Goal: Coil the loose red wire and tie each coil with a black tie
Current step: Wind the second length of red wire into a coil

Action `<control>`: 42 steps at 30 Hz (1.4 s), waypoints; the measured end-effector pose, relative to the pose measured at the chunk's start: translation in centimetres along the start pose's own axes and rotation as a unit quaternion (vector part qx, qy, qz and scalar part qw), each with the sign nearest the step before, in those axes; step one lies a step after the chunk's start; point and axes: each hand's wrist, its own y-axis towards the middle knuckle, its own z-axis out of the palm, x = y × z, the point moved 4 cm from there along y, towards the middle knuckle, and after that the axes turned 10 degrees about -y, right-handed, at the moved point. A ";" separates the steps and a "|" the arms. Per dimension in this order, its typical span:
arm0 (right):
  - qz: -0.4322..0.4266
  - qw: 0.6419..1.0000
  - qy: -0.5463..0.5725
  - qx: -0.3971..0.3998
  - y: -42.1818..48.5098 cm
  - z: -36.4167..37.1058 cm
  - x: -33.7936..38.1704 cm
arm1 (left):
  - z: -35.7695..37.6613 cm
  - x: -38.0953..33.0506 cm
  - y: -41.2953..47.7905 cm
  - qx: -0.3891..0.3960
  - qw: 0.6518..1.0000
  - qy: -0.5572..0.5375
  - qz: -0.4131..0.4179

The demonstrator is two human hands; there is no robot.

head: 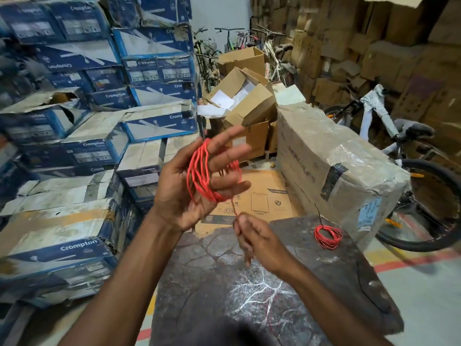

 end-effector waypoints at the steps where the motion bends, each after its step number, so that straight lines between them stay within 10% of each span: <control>1: 0.021 1.000 -0.014 0.019 -0.8 0.6 -0.7 | -0.3 -0.7 0.2 -0.024 0.999 0.028 0.015; 8: -0.008 0.972 -0.216 0.094 -5.6 0.7 1.2 | -3.8 -3.1 -0.1 -0.241 0.908 0.339 0.043; 13: -0.053 0.932 -0.338 0.118 -6.6 -2.3 7.5 | -3.8 -1.1 -1.2 -0.221 0.629 0.738 -0.105; 16: -0.090 0.910 -0.403 0.041 -5.7 -5.9 10.7 | -3.6 -0.3 -2.0 -0.196 0.547 0.798 -0.160; 21: -0.156 0.899 -0.406 -0.056 -3.3 -10.3 13.9 | -2.8 1.3 -3.8 -0.192 0.677 0.648 -0.292; 29: -0.197 0.946 -0.224 -0.125 0.6 -6.9 13.9 | 2.0 2.4 -4.7 0.007 0.977 0.101 -0.185; 33: -0.163 0.960 -0.208 -0.092 0.9 -4.1 11.9 | 2.4 -0.4 -4.2 0.018 0.998 -0.042 -0.036; 42: -0.062 0.977 -0.199 -0.050 -0.9 0.2 6.7 | 0.5 -3.1 -3.0 -0.129 0.976 0.028 0.173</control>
